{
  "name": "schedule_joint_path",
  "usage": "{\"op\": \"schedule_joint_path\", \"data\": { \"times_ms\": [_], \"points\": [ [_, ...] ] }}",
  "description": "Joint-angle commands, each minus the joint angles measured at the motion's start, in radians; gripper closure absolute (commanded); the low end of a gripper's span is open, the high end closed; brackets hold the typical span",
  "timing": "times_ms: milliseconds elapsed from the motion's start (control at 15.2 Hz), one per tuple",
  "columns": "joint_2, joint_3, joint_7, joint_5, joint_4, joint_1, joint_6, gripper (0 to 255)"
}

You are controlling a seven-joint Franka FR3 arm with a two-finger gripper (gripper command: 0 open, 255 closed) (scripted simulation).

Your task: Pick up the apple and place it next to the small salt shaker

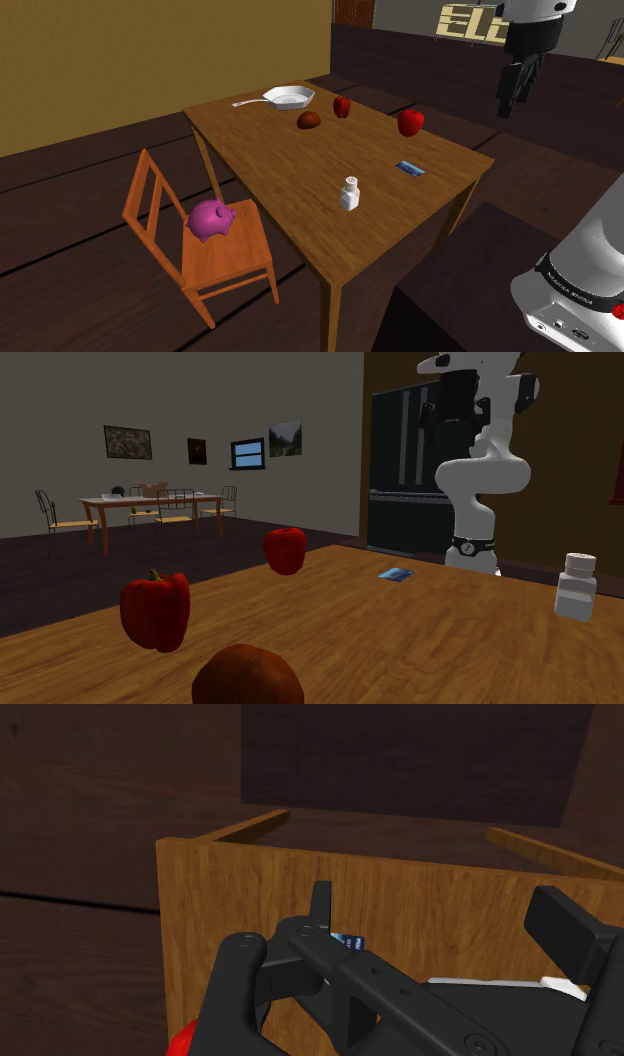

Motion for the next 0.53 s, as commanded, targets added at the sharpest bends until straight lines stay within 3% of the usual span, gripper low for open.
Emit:
{"op": "schedule_joint_path", "data": {
  "times_ms": [0,462],
  "points": [
    [0.0,0.0,0.0,0.0,0.0,0.0,0.0,0],
    [0.211,-0.093,-0.096,-0.065,0.054,-0.023,0.187,0]
  ]
}}
